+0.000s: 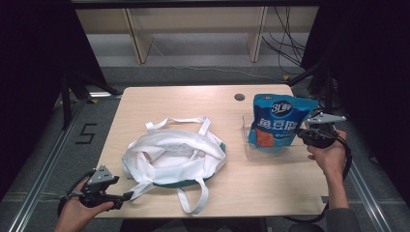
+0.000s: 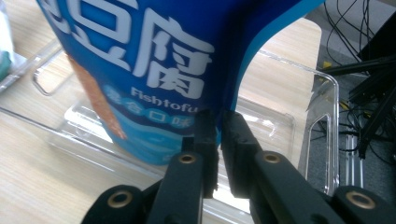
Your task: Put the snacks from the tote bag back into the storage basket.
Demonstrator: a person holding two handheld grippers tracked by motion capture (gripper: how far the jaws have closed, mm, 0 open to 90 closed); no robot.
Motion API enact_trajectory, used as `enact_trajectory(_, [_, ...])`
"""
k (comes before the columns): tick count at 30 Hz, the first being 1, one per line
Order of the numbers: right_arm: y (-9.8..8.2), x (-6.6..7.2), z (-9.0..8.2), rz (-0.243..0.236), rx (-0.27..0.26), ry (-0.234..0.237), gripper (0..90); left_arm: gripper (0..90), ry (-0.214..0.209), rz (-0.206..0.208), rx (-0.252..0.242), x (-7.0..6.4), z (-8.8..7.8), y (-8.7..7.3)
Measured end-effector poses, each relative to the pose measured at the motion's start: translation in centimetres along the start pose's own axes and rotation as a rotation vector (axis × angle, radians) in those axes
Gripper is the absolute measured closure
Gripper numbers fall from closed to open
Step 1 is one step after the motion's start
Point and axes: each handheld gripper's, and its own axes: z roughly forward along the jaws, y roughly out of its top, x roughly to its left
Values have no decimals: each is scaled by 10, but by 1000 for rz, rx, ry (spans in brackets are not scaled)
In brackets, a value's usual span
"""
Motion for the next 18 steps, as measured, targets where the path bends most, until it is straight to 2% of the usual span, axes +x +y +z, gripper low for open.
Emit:
enact_trajectory(1, [-1,2,-2,0,-13,4,818,222,0,0,0,0,0,0])
enact_trajectory(2, [-1,5,-6,25,10,16,801,222,5,14,0,0,-1,0])
enact_trajectory(3, [-3,7,-7,19,-22,7,781,222,0,1,-1,0,0,0])
enact_trajectory(4, [-2,13,-12,75,13,32,770,222,0,-4,-6,0,0,0])
enact_trajectory(5, [-3,13,-12,36,-23,37,749,222,-2,-3,-6,0,-1,0])
enact_trajectory(6, [-4,17,-16,70,-2,52,725,222,-2,-3,-8,0,-1,0])
enact_trajectory(7, [-4,19,-17,71,-24,53,698,222,-2,-3,-6,0,-1,0])
enact_trajectory(8, [-3,19,-20,48,-13,68,677,222,0,1,-3,0,-2,0])
enact_trajectory(9, [-4,22,-20,37,-44,64,652,222,4,2,-2,0,-2,1])
enact_trajectory(10, [-3,27,-24,71,-12,81,631,221,7,15,-3,1,-3,1])
enact_trajectory(11, [-2,29,-23,55,-50,87,616,222,7,13,-3,1,-3,1])
enact_trajectory(12, [-1,32,-24,59,-49,97,598,221,7,13,-3,1,-3,1])
enact_trajectory(13, [1,36,-27,86,-38,109,577,221,9,17,0,1,-2,1])
enact_trajectory(15, [4,42,-28,91,-32,126,536,221,1,-1,-4,0,-2,1])
enact_trajectory(16, [4,44,-27,59,-67,121,522,221,1,-7,-9,0,-1,1])
enact_trajectory(17, [7,49,-29,89,-42,144,516,221,1,-6,-8,0,-2,1])
enact_trajectory(18, [7,52,-27,72,-79,137,502,221,5,0,-4,0,-2,1])
